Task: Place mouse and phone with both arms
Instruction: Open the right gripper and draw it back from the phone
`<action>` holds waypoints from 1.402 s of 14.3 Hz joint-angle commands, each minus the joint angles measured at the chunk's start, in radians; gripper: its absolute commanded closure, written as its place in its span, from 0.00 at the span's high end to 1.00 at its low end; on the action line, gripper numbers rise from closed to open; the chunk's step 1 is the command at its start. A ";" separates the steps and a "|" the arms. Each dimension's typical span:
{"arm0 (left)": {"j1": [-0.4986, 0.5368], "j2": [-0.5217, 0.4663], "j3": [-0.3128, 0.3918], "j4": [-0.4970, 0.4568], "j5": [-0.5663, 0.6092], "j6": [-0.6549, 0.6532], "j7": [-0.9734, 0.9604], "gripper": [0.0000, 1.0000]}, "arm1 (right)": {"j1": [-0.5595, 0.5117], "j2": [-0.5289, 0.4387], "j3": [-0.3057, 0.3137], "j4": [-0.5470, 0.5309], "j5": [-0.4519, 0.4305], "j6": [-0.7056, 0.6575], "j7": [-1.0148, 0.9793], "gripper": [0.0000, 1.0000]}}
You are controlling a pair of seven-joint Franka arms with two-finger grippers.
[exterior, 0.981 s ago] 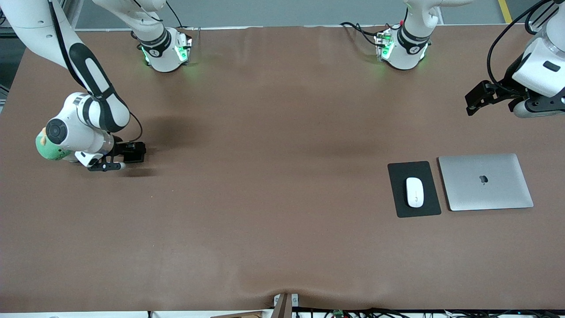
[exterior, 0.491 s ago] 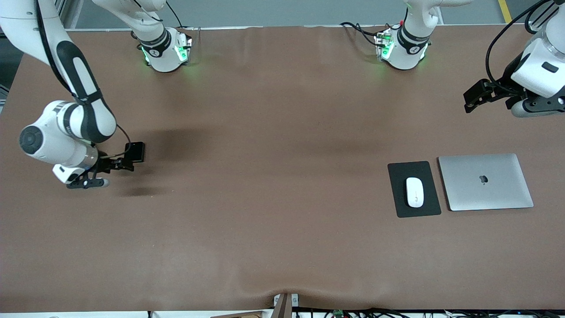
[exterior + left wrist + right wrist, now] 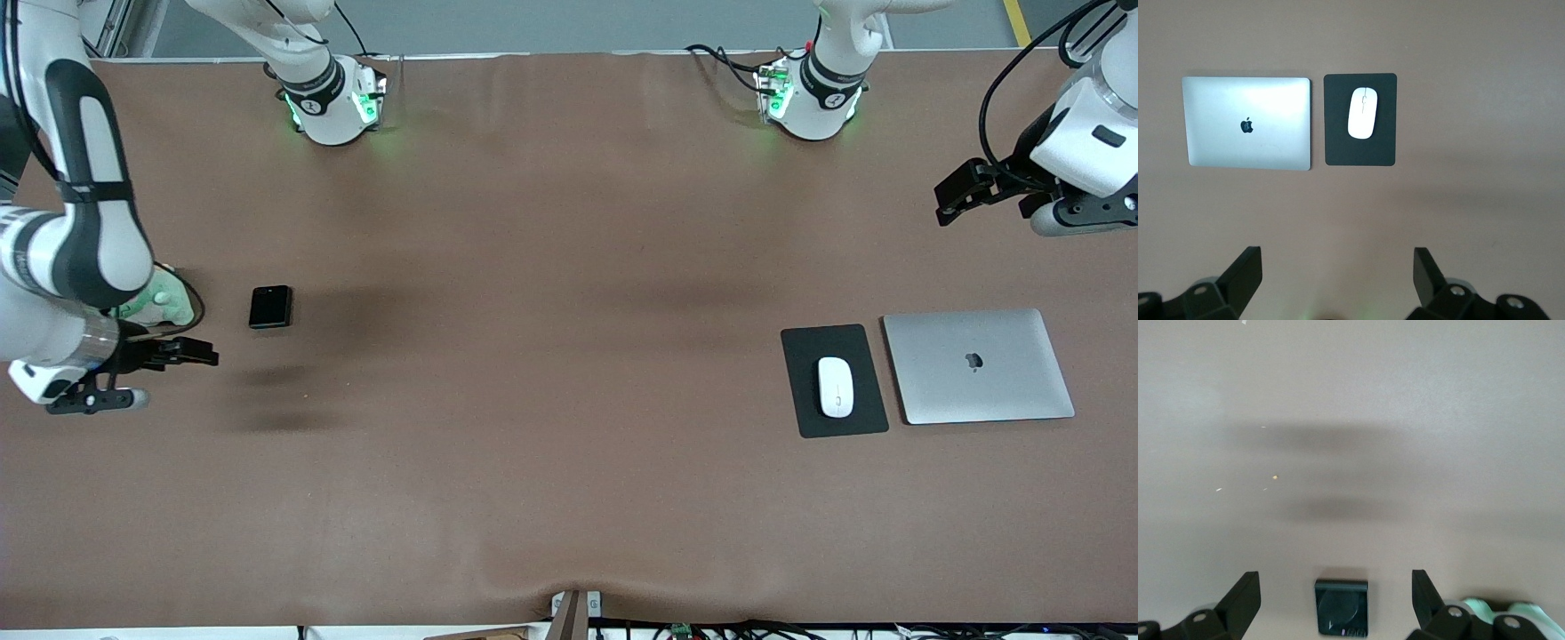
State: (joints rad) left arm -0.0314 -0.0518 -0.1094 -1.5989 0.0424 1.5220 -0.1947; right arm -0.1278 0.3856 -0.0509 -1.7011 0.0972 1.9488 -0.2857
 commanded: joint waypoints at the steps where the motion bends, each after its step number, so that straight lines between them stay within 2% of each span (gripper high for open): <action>1: 0.002 -0.005 0.007 0.007 -0.026 -0.042 0.024 1.00 | -0.015 0.030 0.011 0.161 -0.008 -0.170 0.067 1.00; 3: 0.005 -0.005 0.007 0.007 -0.024 -0.043 0.023 1.00 | -0.016 0.024 0.011 0.204 -0.007 -0.249 0.234 1.00; 5: 0.005 -0.007 0.007 0.007 -0.026 -0.046 0.021 1.00 | -0.004 0.006 0.011 0.238 -0.010 -0.252 0.302 1.00; 8: 0.005 -0.013 0.007 0.007 -0.026 -0.059 0.024 1.00 | -0.004 -0.074 0.016 0.238 -0.004 -0.266 0.312 1.00; 15: 0.005 -0.008 0.007 0.004 -0.038 -0.059 0.023 1.00 | 0.023 -0.221 0.026 0.279 0.007 -0.524 0.321 1.00; 18: 0.005 -0.011 0.004 0.004 -0.038 -0.059 0.021 1.00 | 0.059 -0.330 0.034 0.218 0.001 -0.527 0.322 1.00; 20: 0.005 -0.014 0.004 0.001 -0.038 -0.059 0.023 1.00 | 0.079 -0.449 0.036 0.070 -0.001 -0.458 0.321 1.00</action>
State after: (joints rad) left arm -0.0291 -0.0523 -0.1090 -1.5986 0.0299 1.4792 -0.1946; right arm -0.0727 0.0736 -0.0187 -1.4608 0.0987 1.4220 0.0175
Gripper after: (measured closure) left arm 0.000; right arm 0.000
